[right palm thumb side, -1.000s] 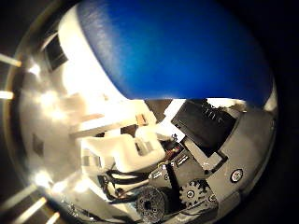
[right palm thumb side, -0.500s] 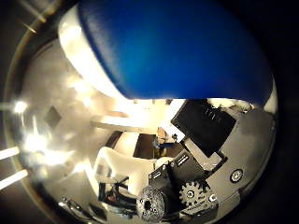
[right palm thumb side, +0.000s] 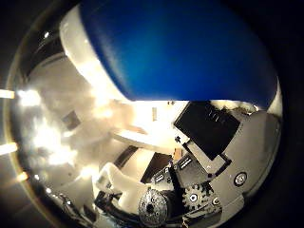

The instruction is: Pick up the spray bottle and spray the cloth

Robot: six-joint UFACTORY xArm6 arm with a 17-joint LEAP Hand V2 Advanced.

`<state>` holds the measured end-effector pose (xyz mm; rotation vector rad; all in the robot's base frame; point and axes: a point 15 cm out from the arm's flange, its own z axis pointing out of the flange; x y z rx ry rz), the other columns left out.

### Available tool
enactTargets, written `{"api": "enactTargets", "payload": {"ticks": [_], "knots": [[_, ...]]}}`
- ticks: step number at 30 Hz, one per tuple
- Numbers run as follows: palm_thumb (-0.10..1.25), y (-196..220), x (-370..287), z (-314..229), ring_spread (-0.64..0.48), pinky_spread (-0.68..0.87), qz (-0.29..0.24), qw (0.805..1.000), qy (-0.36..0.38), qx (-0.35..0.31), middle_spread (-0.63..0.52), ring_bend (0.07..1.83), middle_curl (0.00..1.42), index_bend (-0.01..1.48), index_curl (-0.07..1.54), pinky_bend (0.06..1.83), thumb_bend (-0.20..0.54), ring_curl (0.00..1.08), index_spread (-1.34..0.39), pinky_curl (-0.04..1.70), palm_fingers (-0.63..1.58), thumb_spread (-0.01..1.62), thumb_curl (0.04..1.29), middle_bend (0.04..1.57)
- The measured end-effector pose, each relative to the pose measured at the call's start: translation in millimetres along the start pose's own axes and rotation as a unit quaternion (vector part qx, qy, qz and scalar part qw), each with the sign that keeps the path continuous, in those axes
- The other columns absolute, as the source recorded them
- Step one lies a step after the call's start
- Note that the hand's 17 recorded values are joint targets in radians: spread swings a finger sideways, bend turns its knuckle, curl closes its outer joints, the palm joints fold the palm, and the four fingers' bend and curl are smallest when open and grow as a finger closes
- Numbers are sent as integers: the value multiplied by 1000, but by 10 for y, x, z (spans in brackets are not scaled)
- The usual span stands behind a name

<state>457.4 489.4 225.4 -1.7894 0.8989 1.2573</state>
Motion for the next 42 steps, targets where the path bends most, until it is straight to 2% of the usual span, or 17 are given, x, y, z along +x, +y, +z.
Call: {"api": "enactTargets", "payload": {"ticks": [27, 42], "knots": [[1066, 87, 529, 151, -237, -147, 33, 999, -5, 7, -96, 1326, 704, 1142, 880, 1016, -16, 905, -234, 1544, 1115, 836, 834, 1429], [1000, 121, 672, 117, -237, -146, 46, 999, -6, 8, -96, 1317, 706, 1145, 880, 1026, -17, 904, -234, 1516, 1111, 890, 809, 1425]]}}
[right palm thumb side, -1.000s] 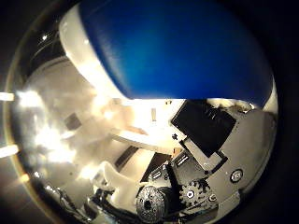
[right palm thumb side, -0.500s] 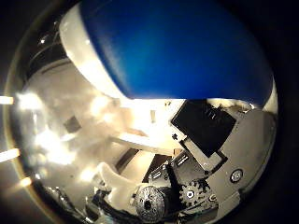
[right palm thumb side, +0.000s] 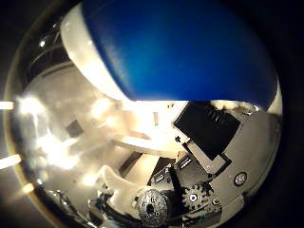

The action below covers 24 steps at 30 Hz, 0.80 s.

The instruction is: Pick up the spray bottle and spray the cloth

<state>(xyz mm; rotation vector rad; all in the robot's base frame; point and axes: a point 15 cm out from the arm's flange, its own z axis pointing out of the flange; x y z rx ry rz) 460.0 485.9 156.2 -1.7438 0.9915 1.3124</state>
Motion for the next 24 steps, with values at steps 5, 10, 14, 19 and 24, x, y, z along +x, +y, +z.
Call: {"api": "enactTargets", "payload": {"ticks": [5, 10, 14, 19, 24], "knots": [[960, -4, 27, -25, -239, -160, 1, 1000, 1, 2, -101, 1270, 698, 1100, 863, 1008, -27, 877, -229, 1431, 1107, 922, 761, 1400], [891, -5, 36, -49, -224, -201, -1, 1000, 1, 2, -100, 1252, 670, 961, 836, 971, -32, 803, -242, 1268, 1118, 909, 698, 1327], [856, 3, 46, -58, -212, -258, -1, 1000, 3, 0, -98, 1224, 650, 801, 822, 960, -34, 742, -272, 1128, 1094, 873, 663, 1270], [833, 35, 31, -46, -186, -351, -1, 1000, -2, -6, -103, 1190, 615, 549, 818, 961, -31, 673, -307, 971, 1015, 838, 633, 1108], [812, 60, 24, -41, -164, -436, -4, 1000, -2, -11, -99, 1153, 575, 218, 778, 958, -29, 610, -353, 868, 808, 902, 582, 922]]}}
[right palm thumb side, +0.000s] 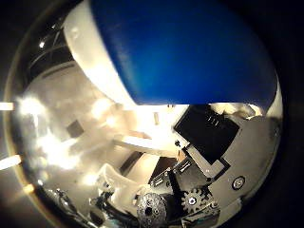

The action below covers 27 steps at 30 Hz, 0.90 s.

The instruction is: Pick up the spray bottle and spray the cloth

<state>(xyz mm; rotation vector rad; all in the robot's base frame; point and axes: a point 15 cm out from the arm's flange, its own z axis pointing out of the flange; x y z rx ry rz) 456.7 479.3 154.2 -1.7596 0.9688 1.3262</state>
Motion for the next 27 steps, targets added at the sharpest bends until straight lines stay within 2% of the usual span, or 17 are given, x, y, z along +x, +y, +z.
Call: {"api": "enactTargets", "payload": {"ticks": [3, 5, 8, 11, 14, 27], "knots": [[758, 26, 14, 1, -156, -388, -1, 1000, 4, -6, -100, 1081, 529, 184, 725, 894, -41, 579, -405, 850, 464, 958, 522, 764], [686, 72, 12, 15, -136, -236, -2, 1000, 6, -15, -72, 963, 480, 197, 680, 811, -52, 537, -427, 846, 199, 958, 468, 646], [563, 149, 28, 33, -60, 87, -2, 999, 13, -32, -29, 754, 407, 178, 567, 683, -55, 423, -421, 751, 6, 929, 395, 519], [489, 187, 40, 37, 28, 252, -4, 999, 19, -41, -5, 649, 370, 160, 492, 595, -47, 363, -407, 663, -36, 894, 359, 445], [458, 189, 40, 18, 96, 343, -6, 999, 22, -42, 8, 560, 337, 149, 409, 513, -38, 314, -391, 563, -27, 868, 338, 359], [442, 177, -42, -41, 149, 364, -11, 999, 20, -42, 45, 417, 318, 151, 280, 473, -37, 252, -375, 402, 7, 843, 317, 233]]}}
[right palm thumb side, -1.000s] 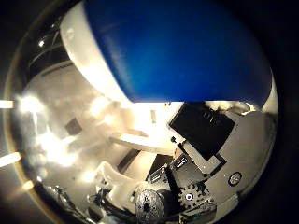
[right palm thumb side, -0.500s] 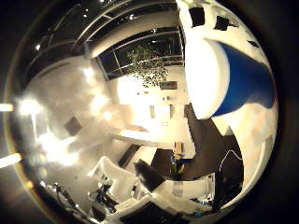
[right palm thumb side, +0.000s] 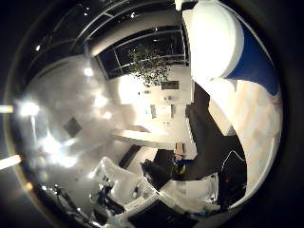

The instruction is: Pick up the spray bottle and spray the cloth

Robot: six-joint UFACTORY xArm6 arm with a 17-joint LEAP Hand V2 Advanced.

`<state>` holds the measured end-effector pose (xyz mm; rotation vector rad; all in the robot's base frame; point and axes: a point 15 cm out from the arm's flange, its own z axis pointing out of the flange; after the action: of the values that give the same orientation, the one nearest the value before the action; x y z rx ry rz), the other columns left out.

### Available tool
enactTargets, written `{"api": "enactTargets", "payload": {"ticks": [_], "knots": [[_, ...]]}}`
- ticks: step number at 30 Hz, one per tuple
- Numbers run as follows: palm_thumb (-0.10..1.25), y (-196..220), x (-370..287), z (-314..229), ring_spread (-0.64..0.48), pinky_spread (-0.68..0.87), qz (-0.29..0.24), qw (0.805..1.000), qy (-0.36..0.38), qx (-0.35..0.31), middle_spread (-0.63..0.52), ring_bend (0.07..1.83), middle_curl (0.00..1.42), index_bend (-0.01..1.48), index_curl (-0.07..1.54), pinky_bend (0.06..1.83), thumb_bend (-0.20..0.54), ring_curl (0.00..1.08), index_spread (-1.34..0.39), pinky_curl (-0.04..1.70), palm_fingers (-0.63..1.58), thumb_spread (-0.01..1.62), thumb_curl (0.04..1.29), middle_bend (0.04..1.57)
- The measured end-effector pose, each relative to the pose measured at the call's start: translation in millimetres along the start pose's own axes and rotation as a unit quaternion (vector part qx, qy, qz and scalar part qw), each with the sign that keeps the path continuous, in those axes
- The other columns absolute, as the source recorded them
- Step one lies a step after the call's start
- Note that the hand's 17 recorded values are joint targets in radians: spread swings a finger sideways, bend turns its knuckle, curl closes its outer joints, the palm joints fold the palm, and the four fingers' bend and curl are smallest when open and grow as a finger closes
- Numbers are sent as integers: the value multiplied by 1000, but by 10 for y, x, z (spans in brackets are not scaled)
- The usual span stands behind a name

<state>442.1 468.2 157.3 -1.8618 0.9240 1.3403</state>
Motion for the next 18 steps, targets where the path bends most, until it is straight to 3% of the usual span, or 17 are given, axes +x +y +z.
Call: {"api": "enactTargets", "payload": {"ticks": [18], "knots": [[446, 62, -279, -570, 155, 361, -24, 1000, 16, -10, 62, 356, 332, 147, 242, 456, -34, 251, -373, 331, -4, 853, 311, 218]]}}
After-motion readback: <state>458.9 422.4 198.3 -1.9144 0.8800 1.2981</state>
